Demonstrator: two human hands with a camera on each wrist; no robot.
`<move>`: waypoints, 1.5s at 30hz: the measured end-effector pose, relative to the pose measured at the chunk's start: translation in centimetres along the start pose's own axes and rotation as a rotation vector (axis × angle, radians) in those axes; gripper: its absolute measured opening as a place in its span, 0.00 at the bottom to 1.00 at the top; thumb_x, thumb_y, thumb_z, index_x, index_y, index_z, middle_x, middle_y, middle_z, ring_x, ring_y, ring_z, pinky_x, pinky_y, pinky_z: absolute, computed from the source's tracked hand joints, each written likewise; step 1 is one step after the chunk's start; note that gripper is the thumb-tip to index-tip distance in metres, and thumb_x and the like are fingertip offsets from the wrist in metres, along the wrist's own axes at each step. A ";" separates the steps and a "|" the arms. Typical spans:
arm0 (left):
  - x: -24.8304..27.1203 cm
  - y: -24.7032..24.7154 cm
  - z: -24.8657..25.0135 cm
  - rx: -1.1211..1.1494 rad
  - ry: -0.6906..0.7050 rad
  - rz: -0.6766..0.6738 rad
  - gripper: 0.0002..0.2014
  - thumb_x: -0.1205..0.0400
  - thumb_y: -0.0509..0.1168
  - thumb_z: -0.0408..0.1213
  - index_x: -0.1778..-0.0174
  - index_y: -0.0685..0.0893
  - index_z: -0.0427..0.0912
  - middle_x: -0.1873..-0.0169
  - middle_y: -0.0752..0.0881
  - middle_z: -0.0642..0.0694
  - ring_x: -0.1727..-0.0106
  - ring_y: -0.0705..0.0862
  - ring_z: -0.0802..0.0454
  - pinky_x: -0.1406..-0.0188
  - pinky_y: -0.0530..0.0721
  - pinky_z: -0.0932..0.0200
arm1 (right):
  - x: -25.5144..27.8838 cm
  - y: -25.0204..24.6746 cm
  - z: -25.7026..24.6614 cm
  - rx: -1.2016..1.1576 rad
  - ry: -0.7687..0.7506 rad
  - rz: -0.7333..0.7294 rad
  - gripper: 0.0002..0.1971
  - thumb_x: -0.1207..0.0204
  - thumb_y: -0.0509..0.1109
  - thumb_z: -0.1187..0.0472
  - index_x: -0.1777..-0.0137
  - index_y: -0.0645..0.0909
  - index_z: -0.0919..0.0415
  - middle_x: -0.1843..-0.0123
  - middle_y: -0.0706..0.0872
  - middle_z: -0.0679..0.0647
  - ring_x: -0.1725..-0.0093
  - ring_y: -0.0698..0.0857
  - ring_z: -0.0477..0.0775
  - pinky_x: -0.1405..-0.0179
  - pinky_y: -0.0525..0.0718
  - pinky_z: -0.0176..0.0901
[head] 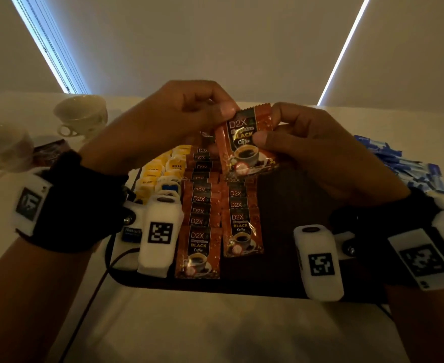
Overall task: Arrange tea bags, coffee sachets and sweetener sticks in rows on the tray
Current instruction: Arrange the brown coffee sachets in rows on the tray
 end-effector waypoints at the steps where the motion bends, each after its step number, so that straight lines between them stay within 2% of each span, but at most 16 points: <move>1: 0.0 -0.1 0.0 0.042 -0.005 0.000 0.09 0.25 0.65 0.41 0.53 0.84 0.41 0.57 0.90 0.44 0.53 0.89 0.48 0.56 0.89 0.58 | 0.1 0.0 -0.2 0.015 -0.010 0.002 0.13 0.26 0.67 0.64 0.49 0.75 0.75 0.56 0.90 0.56 0.54 0.90 0.56 0.56 0.89 0.46; 4: 0.2 -1.0 0.0 0.071 -0.019 0.033 0.09 0.31 0.69 0.37 0.56 0.86 0.41 0.59 0.91 0.44 0.57 0.90 0.51 0.59 0.88 0.63 | 0.5 -0.1 -0.4 0.054 -0.015 0.029 0.13 0.31 0.69 0.58 0.57 0.78 0.70 0.54 0.87 0.66 0.52 0.86 0.67 0.52 0.87 0.54; 6: 0.4 -2.0 0.3 0.020 0.004 0.093 0.08 0.30 0.70 0.37 0.57 0.87 0.42 0.60 0.91 0.48 0.58 0.90 0.53 0.62 0.87 0.67 | 0.8 -0.7 -0.2 0.089 0.001 0.052 0.14 0.32 0.70 0.57 0.58 0.80 0.71 0.54 0.88 0.63 0.52 0.87 0.62 0.53 0.87 0.48; 8: 0.7 -3.4 0.7 -0.054 0.034 0.171 0.05 0.27 0.70 0.33 0.57 0.87 0.43 0.60 0.91 0.50 0.58 0.90 0.54 0.63 0.86 0.69 | 1.5 -1.2 0.7 0.134 0.061 0.049 0.12 0.34 0.71 0.56 0.60 0.82 0.67 0.56 0.89 0.58 0.54 0.88 0.56 0.55 0.87 0.41; 10: 1.0 -4.8 1.1 -0.123 0.062 0.233 0.05 0.24 0.69 0.31 0.56 0.86 0.44 0.60 0.90 0.54 0.57 0.89 0.57 0.64 0.85 0.70 | 2.3 -0.9 2.5 0.213 0.189 -0.018 0.09 0.37 0.72 0.55 0.62 0.84 0.61 0.58 0.90 0.51 0.57 0.88 0.51 0.60 0.87 0.33; 12: 1.5 -6.2 1.6 -0.172 0.085 0.285 0.05 0.22 0.68 0.32 0.54 0.86 0.44 0.60 0.90 0.56 0.57 0.89 0.60 0.64 0.85 0.70 | 3.3 0.2 5.2 0.332 0.339 -0.130 0.04 0.34 0.73 0.57 0.60 0.85 0.56 0.61 0.89 0.45 0.61 0.87 0.43 0.68 0.83 0.26; 15: 2.2 -7.4 2.1 -0.212 0.114 0.335 0.06 0.21 0.66 0.33 0.49 0.85 0.42 0.58 0.88 0.55 0.57 0.88 0.64 0.64 0.84 0.72 | 4.7 1.1 8.7 0.433 0.500 -0.233 0.03 0.29 0.74 0.60 0.56 0.85 0.54 0.61 0.90 0.47 0.63 0.88 0.40 0.69 0.81 0.26; 18: 2.2 -7.1 2.1 -0.240 0.111 0.326 0.08 0.21 0.67 0.33 0.47 0.85 0.39 0.57 0.88 0.53 0.57 0.88 0.63 0.63 0.85 0.70 | 5.4 1.7 10.2 0.443 0.587 -0.283 0.04 0.29 0.74 0.60 0.55 0.85 0.54 0.59 0.90 0.49 0.63 0.88 0.40 0.68 0.81 0.27; 21: 1.9 -6.5 2.1 -0.246 0.104 0.296 0.07 0.21 0.68 0.33 0.48 0.85 0.41 0.57 0.89 0.52 0.56 0.89 0.60 0.61 0.86 0.66 | 5.1 2.2 10.3 0.416 0.612 -0.283 0.08 0.31 0.76 0.62 0.53 0.83 0.55 0.59 0.89 0.50 0.64 0.88 0.42 0.68 0.83 0.29; 26: 1.8 -6.1 2.2 -0.261 0.125 0.275 0.07 0.21 0.68 0.33 0.48 0.85 0.41 0.58 0.88 0.53 0.57 0.88 0.61 0.62 0.86 0.68 | 4.7 2.8 10.3 0.418 0.638 -0.249 0.22 0.34 0.79 0.65 0.45 0.72 0.52 0.60 0.88 0.54 0.65 0.88 0.46 0.65 0.87 0.36; 32: 1.4 -6.0 1.8 -0.259 0.125 0.268 0.06 0.22 0.68 0.33 0.50 0.85 0.42 0.57 0.89 0.50 0.58 0.88 0.59 0.63 0.86 0.66 | 4.0 3.4 10.3 0.453 0.645 -0.256 0.29 0.32 0.77 0.64 0.38 0.64 0.53 0.60 0.87 0.55 0.66 0.88 0.49 0.62 0.89 0.41; 38: 1.2 -6.0 1.7 -0.249 0.131 0.244 0.04 0.22 0.69 0.33 0.53 0.85 0.45 0.55 0.89 0.45 0.55 0.89 0.56 0.65 0.85 0.67 | 3.2 3.4 10.3 0.454 0.661 -0.247 0.31 0.30 0.76 0.66 0.34 0.59 0.56 0.61 0.87 0.56 0.68 0.87 0.49 0.69 0.87 0.37; 42: 0.9 -5.7 1.5 -0.254 0.131 0.230 0.04 0.22 0.69 0.33 0.54 0.85 0.46 0.56 0.89 0.46 0.57 0.88 0.58 0.67 0.84 0.70 | 2.6 3.2 10.5 0.431 0.688 -0.235 0.34 0.31 0.76 0.68 0.33 0.58 0.56 0.62 0.86 0.56 0.71 0.87 0.48 0.75 0.85 0.35; 45: 0.8 -5.7 1.4 -0.247 0.128 0.226 0.04 0.23 0.70 0.33 0.54 0.85 0.46 0.57 0.89 0.47 0.59 0.88 0.60 0.68 0.83 0.71 | 2.4 3.0 10.5 0.428 0.706 -0.229 0.35 0.31 0.76 0.67 0.32 0.57 0.55 0.61 0.86 0.56 0.70 0.87 0.49 0.75 0.85 0.35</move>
Point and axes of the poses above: each hand's wrist, its own x-axis away from the middle knuckle, its own y-axis out of the palm, z = x × y, the point moved 9 cm from there along -x, towards the middle knuckle
